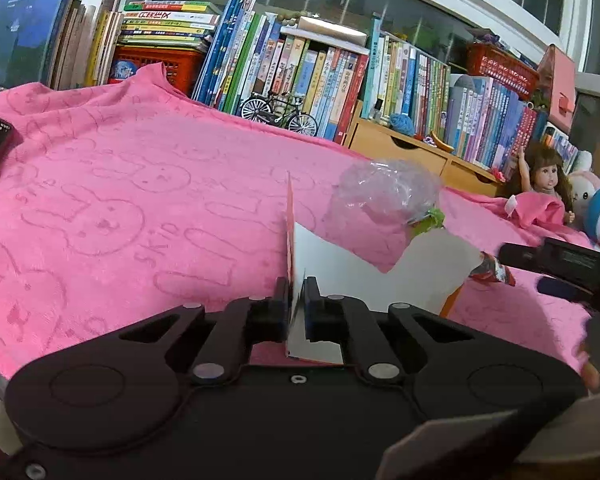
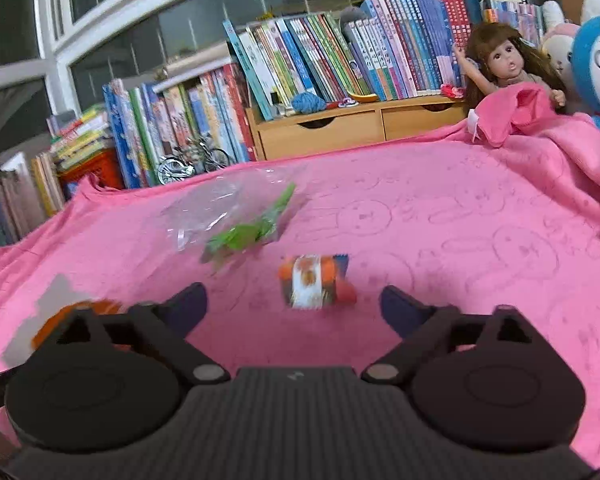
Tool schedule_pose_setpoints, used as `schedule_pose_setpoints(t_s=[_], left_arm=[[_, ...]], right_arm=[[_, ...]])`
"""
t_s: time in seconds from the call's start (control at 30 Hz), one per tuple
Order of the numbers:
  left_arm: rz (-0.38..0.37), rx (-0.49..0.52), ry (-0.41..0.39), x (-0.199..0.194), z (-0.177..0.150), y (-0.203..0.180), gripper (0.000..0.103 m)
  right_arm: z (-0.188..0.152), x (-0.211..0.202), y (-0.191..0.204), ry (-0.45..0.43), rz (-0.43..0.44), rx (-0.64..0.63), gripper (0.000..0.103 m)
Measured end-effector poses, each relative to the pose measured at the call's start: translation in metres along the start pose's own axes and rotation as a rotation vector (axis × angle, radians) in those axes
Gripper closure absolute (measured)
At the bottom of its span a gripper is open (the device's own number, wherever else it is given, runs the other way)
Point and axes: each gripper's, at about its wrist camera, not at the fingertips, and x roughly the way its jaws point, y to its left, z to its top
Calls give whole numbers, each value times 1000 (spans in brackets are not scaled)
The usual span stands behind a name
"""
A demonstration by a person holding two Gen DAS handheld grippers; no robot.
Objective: Collect trash
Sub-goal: 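Grasp the white paper box with the left gripper while the right grasps the orange snack wrapper, then carry the paper box and snack wrapper past the towel edge over the bin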
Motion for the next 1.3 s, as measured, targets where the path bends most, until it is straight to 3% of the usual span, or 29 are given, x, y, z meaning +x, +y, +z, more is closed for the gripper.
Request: schedule_pose_setpoints(t_s=[0.13, 0.27, 0.3, 0.47, 0.7, 0.93, 1.17, 1.3], left_arm=[[-3, 12, -9, -4, 4, 0, 97], [-15, 11, -20, -12, 7, 1, 97], [-21, 12, -22, -15, 8, 2, 97], [-54, 5, -25, -28, 9, 4, 97], [-87, -7, -9, -53, 3, 8, 97], [-62, -14, -23, -108, -18, 17, 97], [-59, 48, 48, -151, -40, 22, 97], [-57, 87, 132, -164, -58, 21, 97]], right_arm=[[11, 36, -2, 86, -2, 2, 5], [8, 45, -1, 138, 1, 19, 53], [5, 40, 1, 124, 11, 11, 55], [-11, 11, 14, 86, 59, -71, 55], [-30, -44, 23, 45, 160, -73, 55], [-62, -100, 24, 43, 240, -85, 55], [-104, -146, 33, 85, 282, -154, 55], [-132, -158, 42, 129, 280, -198, 55]])
